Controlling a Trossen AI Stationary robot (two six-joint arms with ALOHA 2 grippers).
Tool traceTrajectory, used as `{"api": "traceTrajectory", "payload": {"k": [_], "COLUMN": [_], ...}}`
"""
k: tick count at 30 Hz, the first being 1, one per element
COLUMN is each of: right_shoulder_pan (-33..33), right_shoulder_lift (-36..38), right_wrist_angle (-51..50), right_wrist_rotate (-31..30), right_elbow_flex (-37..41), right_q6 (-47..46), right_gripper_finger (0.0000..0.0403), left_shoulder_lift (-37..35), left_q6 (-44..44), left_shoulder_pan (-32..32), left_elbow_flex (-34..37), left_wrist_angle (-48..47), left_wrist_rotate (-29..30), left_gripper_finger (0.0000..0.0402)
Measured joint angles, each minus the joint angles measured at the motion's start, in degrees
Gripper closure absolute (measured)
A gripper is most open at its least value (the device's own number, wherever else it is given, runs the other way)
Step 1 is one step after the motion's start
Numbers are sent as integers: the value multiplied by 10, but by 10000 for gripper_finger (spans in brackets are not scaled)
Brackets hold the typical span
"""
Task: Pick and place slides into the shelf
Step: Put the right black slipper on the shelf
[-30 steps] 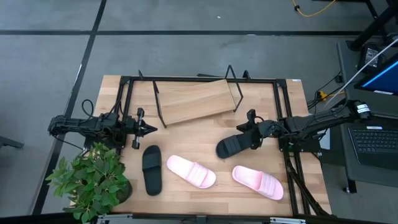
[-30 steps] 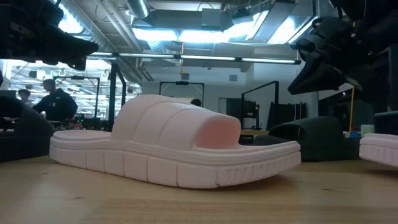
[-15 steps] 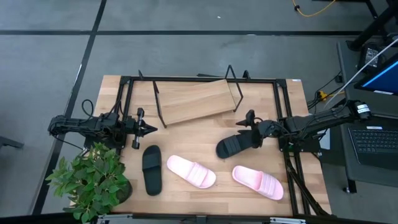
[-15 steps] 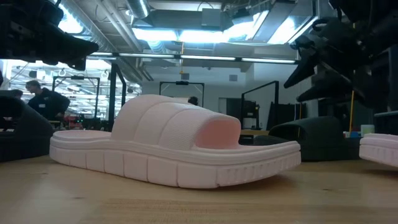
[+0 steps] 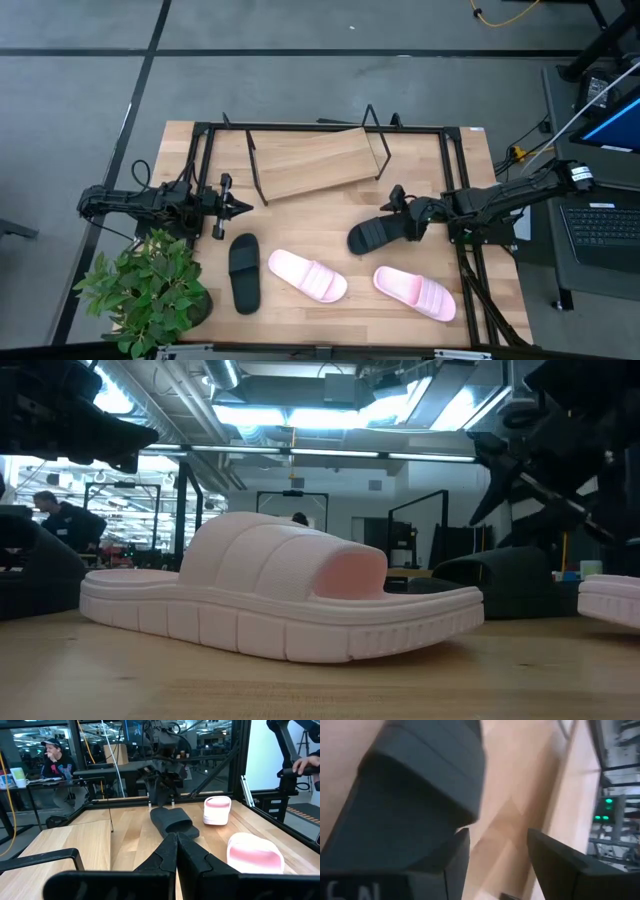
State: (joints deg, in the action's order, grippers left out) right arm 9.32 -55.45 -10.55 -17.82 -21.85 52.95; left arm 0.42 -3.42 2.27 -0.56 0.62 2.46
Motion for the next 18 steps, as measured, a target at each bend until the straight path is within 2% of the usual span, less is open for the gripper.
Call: {"api": "traceTrajectory", "payload": {"k": [9, 14, 18], "right_shoulder_pan": [0, 0, 0], "right_shoulder_lift": [-69, -86, -96], "right_wrist_angle": [43, 103, 104], "right_wrist_rotate": [0, 0, 2], "right_elbow_flex": [0, 0, 0], "right_q6": [1, 1, 1], "right_gripper_finger": [209, 209, 209], "left_shoulder_lift": [0, 0, 0], "left_q6": [0, 0, 0], "left_shoulder_pan": [0, 0, 0], "left_elbow_flex": [0, 0, 0], "left_wrist_angle": [0, 0, 0], "left_wrist_rotate": [0, 0, 0], "left_gripper_finger": [401, 401, 401]}}
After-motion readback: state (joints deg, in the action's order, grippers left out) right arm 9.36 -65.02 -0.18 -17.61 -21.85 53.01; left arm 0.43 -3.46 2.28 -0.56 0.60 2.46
